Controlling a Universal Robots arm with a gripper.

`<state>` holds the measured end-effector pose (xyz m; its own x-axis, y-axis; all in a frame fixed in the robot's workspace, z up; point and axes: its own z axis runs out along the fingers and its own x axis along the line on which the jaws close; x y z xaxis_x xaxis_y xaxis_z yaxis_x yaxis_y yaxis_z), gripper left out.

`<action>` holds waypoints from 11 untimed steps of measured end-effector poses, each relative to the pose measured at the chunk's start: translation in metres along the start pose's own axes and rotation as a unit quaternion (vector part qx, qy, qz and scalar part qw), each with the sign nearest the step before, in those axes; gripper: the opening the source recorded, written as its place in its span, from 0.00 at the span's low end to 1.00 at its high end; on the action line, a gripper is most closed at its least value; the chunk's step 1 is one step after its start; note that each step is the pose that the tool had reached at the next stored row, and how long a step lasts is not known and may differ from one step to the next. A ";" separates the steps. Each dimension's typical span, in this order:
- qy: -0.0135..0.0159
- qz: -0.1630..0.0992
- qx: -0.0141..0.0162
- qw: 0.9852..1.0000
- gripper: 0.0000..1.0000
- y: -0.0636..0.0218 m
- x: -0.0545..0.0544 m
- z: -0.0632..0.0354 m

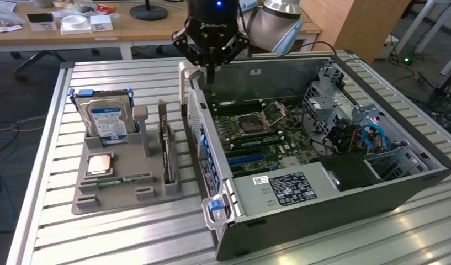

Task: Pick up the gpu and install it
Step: 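Reach for the gpu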

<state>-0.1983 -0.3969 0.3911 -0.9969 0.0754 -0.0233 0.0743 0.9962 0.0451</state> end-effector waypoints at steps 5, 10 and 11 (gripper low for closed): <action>0.000 0.000 0.000 1.000 0.11 0.0000 0.010 0.0000; 0.000 0.000 0.000 1.000 0.11 0.0000 0.018 0.0000; 0.000 0.000 0.000 1.000 0.11 -0.0001 0.020 0.0001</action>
<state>-0.2179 -0.3955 0.3906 -0.9969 0.0753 -0.0234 0.0742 0.9962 0.0451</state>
